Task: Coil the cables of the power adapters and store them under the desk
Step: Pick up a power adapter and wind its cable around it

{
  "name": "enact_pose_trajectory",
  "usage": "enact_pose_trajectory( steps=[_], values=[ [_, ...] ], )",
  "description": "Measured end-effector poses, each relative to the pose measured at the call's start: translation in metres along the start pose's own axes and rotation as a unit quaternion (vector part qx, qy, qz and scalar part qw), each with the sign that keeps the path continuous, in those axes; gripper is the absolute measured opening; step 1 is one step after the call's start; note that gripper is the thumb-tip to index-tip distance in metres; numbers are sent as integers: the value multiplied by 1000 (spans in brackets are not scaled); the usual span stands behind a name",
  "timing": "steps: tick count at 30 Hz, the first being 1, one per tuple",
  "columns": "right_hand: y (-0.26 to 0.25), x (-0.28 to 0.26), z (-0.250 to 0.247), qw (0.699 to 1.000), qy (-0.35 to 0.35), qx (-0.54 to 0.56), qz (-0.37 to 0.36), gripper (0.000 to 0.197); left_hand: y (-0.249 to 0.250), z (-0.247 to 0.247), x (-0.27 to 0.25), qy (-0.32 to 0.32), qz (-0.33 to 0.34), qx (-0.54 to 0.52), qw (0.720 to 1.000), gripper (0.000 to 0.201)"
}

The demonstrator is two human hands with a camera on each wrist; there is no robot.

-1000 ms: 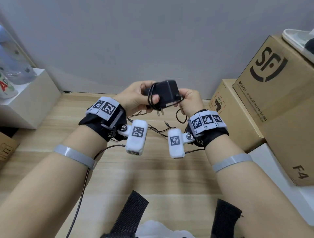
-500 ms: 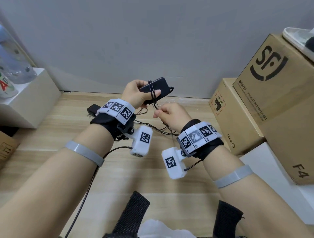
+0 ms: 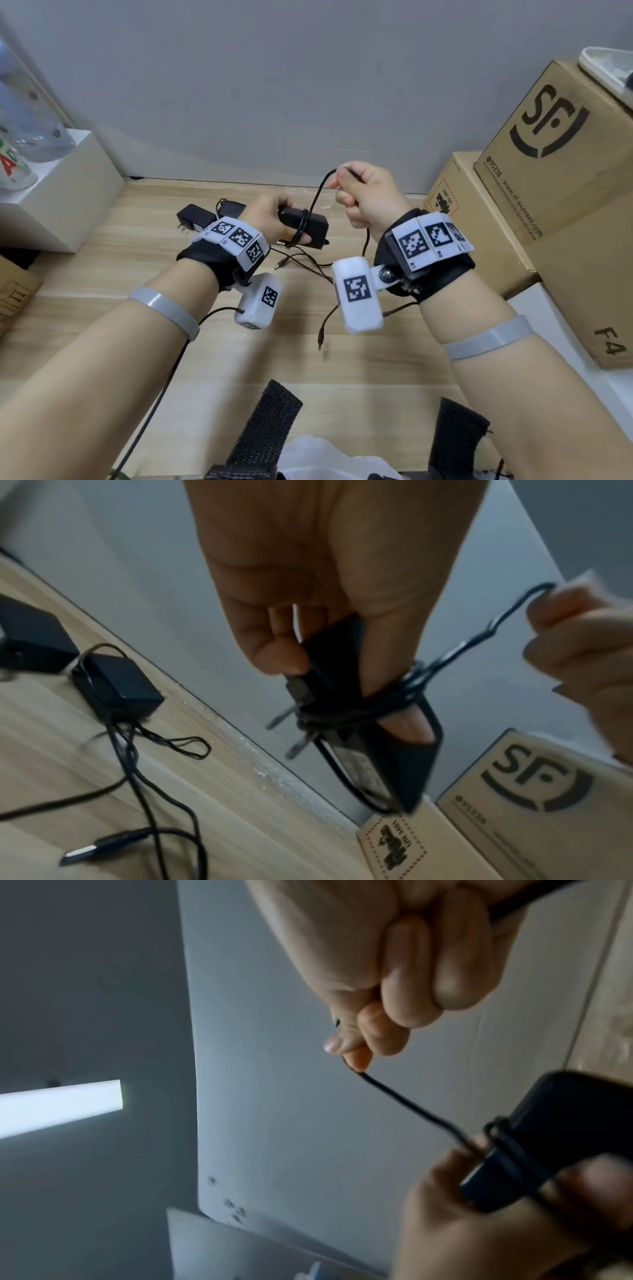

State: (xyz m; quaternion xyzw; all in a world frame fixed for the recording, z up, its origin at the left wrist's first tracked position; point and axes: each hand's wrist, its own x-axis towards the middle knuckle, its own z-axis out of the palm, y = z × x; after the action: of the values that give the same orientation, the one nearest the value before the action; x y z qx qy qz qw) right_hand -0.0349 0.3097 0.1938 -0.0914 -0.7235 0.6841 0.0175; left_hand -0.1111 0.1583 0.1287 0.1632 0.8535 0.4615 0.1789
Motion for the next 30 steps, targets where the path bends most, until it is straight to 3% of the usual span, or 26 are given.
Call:
enact_pose_trajectory(
  steps=[4, 10, 13, 14, 17, 22, 30],
  values=[
    [8, 10, -9, 993, 76, -92, -26, 31, 8, -5, -7, -118, 36, -16, 992, 39],
    [29, 10, -20, 987, 110, -121, 6, 27, 18, -13, -13, -217, 84, -180, 956, 50],
    [38, 8, -14, 981, 105, -165, 16, 26, 24, -11, -12, -196, 82, -288, 934, 77],
    [39, 6, -11, 979, 93, -179, 22, 25, 26, -9, -12, -182, 82, -318, 927, 75],
    [45, -3, -2, 965, 21, -261, 29, 25, 35, -7, -10, -90, 61, -380, 919, 37],
    [46, -8, 9, 953, -34, -301, 13, 24, 35, -7, -4, 15, 20, -313, 949, 20],
    [32, -13, 16, 939, -45, -340, -24, 21, 24, -7, -2, 73, 18, -165, 983, 33]
  ],
)
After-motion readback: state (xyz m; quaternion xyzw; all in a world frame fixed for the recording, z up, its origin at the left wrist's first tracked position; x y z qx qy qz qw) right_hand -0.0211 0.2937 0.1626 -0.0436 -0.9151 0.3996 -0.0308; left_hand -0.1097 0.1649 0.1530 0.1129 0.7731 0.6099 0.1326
